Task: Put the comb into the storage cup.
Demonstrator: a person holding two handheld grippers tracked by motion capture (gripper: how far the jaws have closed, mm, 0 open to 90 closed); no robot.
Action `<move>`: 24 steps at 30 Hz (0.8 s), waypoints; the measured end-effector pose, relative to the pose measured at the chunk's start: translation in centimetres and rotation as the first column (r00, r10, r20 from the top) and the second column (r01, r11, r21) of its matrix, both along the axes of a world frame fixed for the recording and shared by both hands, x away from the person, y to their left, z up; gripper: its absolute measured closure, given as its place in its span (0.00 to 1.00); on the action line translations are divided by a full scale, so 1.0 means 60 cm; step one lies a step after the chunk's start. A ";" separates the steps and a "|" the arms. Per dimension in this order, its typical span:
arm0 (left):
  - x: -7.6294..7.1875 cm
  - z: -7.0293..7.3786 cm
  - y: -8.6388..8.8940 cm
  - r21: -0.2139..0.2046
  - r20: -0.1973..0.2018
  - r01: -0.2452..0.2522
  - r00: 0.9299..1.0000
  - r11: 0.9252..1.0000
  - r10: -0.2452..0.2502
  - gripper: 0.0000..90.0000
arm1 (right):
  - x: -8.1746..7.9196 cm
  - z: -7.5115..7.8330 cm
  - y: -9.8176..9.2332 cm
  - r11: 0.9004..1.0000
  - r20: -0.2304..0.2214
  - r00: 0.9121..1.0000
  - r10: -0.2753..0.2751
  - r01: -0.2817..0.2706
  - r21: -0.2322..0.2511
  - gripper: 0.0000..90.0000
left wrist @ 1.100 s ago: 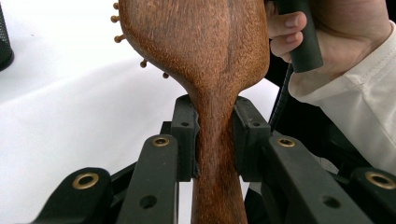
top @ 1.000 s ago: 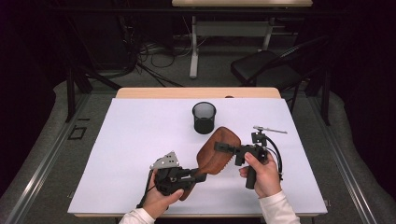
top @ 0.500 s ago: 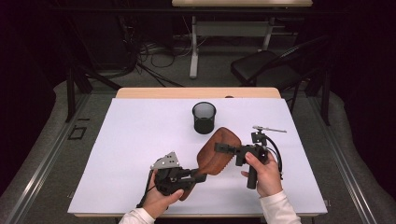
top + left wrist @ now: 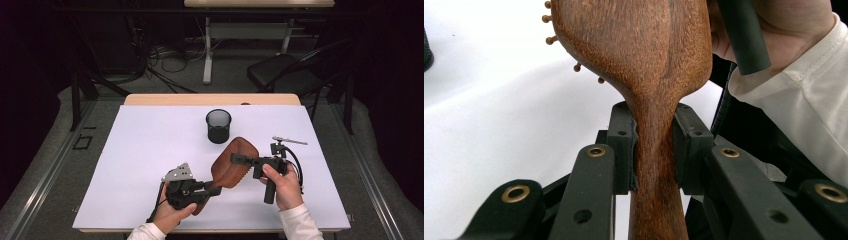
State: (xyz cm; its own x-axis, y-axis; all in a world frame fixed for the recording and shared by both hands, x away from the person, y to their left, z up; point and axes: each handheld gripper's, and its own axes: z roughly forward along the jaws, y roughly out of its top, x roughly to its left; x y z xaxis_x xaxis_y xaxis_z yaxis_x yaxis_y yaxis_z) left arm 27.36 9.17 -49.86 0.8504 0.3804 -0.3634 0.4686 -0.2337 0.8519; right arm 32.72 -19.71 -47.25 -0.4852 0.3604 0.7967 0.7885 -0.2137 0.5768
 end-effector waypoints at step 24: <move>0.000 -0.007 -0.005 0.010 -0.014 0.009 1.000 1.000 -0.009 0.81 | 0.002 -0.006 -0.007 1.000 -0.116 0.993 0.008 -0.006 0.016 0.54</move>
State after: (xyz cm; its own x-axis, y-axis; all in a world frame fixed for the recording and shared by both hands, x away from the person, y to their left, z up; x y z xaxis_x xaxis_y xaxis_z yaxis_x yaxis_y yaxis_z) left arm 27.39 8.86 -50.25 0.8487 0.3766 -0.3714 0.4781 -0.2459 0.8432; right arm 32.84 -20.15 -47.64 -0.3917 0.3448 0.8531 0.8513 -0.2160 0.4782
